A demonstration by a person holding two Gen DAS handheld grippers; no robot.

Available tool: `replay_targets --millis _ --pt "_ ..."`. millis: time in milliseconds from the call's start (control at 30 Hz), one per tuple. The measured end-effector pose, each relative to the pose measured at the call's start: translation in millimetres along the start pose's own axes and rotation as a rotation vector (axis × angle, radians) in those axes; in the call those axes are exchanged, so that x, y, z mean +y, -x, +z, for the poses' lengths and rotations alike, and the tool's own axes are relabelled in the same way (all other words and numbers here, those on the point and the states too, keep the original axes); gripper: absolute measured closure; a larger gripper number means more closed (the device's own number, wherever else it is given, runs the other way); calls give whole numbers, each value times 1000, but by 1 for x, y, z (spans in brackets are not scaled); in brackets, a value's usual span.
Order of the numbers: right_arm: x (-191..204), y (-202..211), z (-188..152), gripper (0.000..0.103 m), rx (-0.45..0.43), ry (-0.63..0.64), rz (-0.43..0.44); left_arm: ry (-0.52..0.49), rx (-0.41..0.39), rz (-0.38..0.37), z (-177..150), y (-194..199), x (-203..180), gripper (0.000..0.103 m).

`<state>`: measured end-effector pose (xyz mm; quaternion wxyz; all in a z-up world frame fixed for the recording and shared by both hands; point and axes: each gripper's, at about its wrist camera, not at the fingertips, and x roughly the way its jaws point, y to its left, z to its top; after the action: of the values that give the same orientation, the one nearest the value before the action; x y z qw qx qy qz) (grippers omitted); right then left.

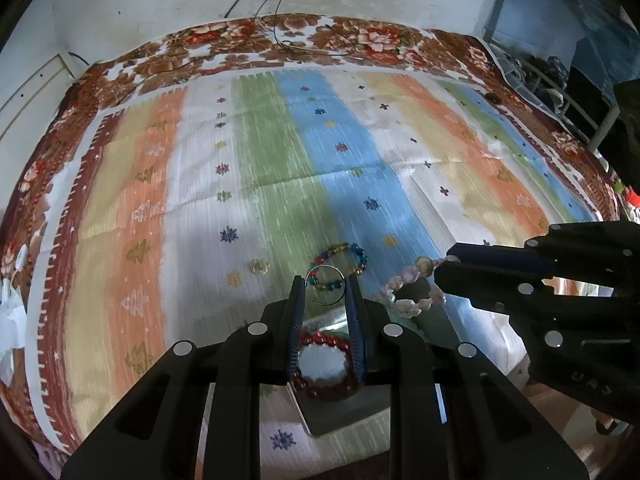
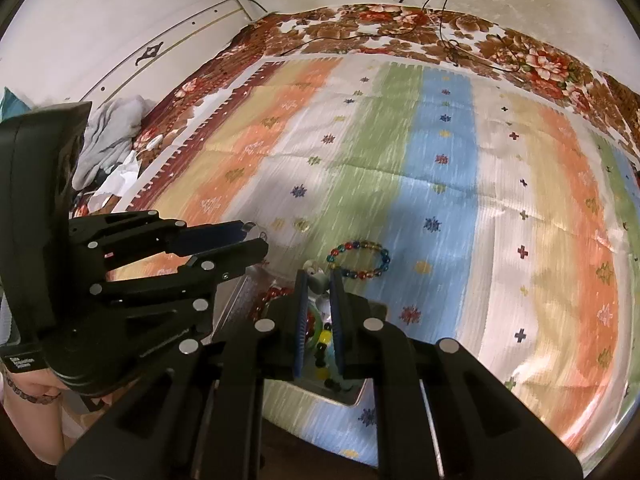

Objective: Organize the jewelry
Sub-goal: 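Open the right tool over the tin while the left tool releases the silver ring inside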

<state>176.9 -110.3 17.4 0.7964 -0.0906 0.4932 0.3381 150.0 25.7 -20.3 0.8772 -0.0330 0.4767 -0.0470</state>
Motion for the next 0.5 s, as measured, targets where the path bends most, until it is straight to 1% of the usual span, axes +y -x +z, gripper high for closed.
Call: replay_targets --millis 100,300,500 --pt "3 2 -8 91 3 2 8 9 -18 10 -8 7 -1 83" --pt "8 6 -22 91 6 5 12 11 -19 -3 -20 14 -4 83" --pt "9 5 -28 91 19 13 14 -18 -13 18 -25 14 -12 83"
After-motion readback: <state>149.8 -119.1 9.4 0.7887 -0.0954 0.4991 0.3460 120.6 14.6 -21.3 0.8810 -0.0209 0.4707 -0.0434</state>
